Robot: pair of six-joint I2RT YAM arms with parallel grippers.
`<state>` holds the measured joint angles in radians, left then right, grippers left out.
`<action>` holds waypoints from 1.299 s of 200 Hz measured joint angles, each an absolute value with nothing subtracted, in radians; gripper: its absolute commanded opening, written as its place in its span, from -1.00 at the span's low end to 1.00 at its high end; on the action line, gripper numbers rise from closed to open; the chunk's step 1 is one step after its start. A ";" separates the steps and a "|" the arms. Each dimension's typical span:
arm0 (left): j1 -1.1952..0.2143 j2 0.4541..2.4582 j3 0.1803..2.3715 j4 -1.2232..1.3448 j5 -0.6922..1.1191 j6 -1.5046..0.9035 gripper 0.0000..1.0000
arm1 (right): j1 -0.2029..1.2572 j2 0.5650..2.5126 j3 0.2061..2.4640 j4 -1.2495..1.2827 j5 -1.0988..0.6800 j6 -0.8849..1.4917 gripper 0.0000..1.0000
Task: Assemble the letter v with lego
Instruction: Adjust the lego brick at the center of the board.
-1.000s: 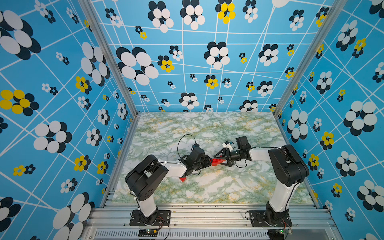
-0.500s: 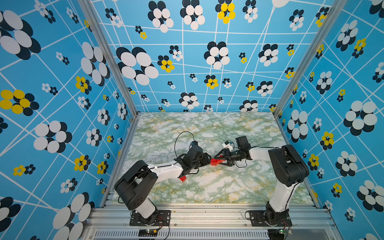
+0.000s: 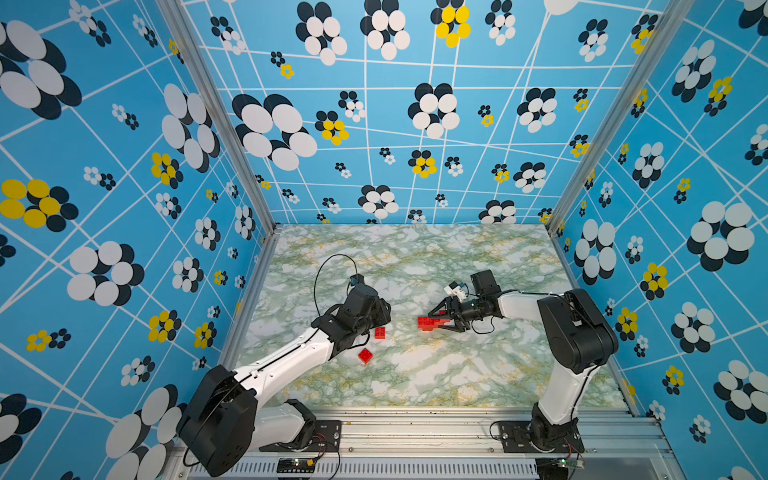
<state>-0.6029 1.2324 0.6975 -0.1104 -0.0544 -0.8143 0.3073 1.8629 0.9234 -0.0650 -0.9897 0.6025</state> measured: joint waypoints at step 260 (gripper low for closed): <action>-0.575 1.306 0.684 -0.323 -0.067 -0.636 0.02 | 0.307 1.853 0.959 -0.188 -0.951 0.545 0.22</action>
<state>-0.5755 1.3060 0.6842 -0.3225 -0.0673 -0.6365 0.3073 1.8530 0.9592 -0.1879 -0.9508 0.5446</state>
